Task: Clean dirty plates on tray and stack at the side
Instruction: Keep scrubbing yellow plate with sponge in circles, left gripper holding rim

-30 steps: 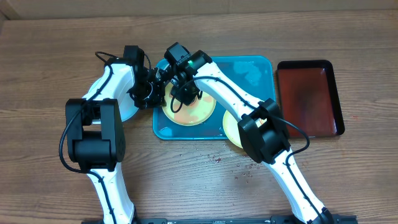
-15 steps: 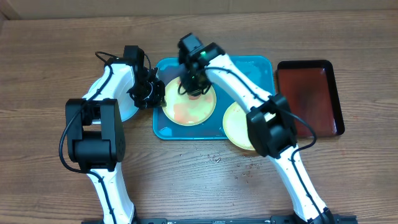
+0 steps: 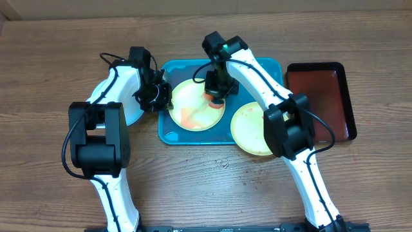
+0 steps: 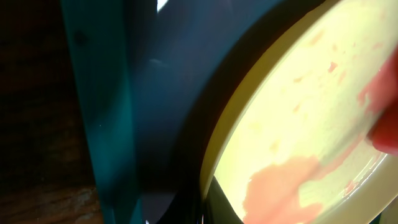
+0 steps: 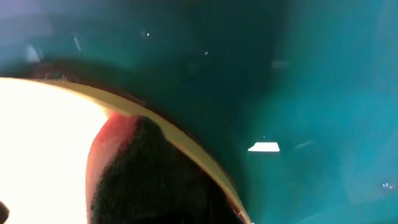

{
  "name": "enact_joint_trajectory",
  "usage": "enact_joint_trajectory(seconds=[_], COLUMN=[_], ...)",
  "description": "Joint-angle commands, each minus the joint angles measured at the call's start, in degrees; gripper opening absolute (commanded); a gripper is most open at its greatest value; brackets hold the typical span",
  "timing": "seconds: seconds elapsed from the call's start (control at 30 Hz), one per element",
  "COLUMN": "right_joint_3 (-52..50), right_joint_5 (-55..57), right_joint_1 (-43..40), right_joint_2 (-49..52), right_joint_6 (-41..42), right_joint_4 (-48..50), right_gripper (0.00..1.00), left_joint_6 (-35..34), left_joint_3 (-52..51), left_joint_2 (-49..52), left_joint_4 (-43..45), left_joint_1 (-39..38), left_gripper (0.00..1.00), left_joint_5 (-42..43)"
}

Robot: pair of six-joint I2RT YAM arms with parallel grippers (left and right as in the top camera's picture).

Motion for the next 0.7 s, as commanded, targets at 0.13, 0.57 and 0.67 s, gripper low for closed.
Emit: enact_joint_trajectory(seconds=[0.13, 0.57, 0.67], right_joint_3=[0.48, 0.50, 0.50], right_joint_5=[2.71, -3.06, -0.79], right_joint_1=[6.56, 9.09, 7.98], right_joint_2=[2.14, 2.60, 2.60], right_joint_6=[4.74, -1.40, -3.04], right_joint_4=[5.75, 1.68, -3.91], right_gripper=[0.04, 0.04, 0.04], left_joint_6=[0.20, -0.24, -0.24], left_joint_3=[-0.87, -0.87, -0.87], left_joint_2=[2.01, 2.01, 2.01], left_joint_4=[-0.17, -0.17, -0.17], left_joint_1=[0.04, 0.04, 0.04], left_gripper=[0.04, 0.04, 0.04], left_joint_5=[-2.67, -2.67, -2.69])
